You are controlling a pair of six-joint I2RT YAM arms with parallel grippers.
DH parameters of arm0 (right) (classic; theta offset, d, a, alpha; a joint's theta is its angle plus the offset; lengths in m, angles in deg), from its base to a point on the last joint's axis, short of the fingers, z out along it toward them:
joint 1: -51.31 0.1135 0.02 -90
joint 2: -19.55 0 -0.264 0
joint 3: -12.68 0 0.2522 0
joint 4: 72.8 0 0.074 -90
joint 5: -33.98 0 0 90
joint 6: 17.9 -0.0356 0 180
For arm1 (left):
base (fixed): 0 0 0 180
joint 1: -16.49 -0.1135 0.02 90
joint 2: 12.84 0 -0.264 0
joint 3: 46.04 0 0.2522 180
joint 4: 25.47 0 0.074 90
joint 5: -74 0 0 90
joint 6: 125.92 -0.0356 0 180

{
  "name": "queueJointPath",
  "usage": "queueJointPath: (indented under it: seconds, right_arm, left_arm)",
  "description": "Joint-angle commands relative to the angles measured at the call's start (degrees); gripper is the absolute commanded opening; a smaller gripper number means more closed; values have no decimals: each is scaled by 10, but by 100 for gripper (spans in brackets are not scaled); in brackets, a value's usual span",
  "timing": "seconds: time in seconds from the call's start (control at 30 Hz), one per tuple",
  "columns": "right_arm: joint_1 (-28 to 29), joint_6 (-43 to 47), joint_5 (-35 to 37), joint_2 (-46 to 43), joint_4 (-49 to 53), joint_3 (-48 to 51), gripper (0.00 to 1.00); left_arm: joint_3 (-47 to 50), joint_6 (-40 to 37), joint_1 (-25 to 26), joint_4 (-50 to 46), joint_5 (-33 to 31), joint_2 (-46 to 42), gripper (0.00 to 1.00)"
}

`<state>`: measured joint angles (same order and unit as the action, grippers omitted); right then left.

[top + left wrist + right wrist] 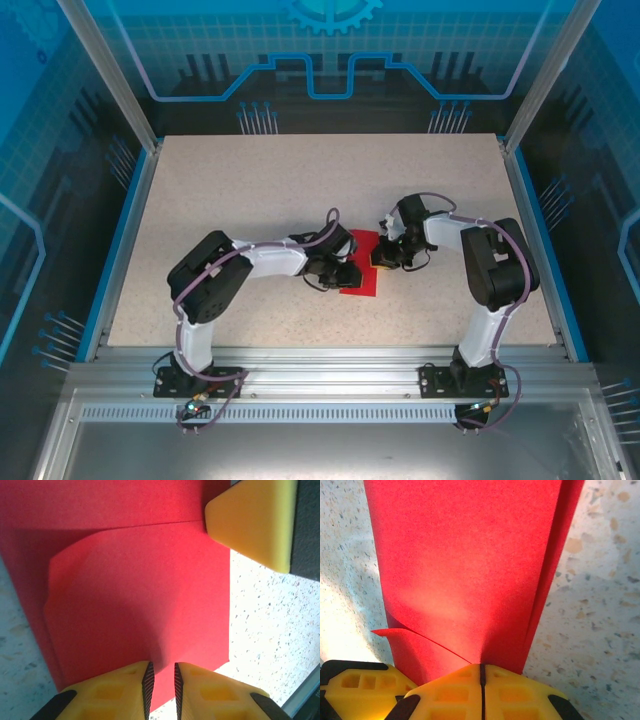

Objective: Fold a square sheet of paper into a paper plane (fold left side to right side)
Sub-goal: Fold the triangle a second time at the center of the table.

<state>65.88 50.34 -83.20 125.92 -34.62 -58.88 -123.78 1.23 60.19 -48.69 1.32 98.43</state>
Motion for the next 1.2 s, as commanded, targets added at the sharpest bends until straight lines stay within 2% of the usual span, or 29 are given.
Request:
queueJointPath:
  seconds: [0.0,0.57,0.9,1.17]
  right_arm:
    - [-4,7,53,26,13,7,7]
    - [-2,9,48,21,13,8,7]
    - [3,9,46,15,18,3,7]
    - [6,9,43,13,18,1,7]
  left_arm:
    - [52,20,-5,-71,-2,-9,24]
    - [167,55,-32,1,14,-76,24]
    - [126,36,-33,-9,41,-155,26]
    - [38,15,-33,-24,49,-79,26]
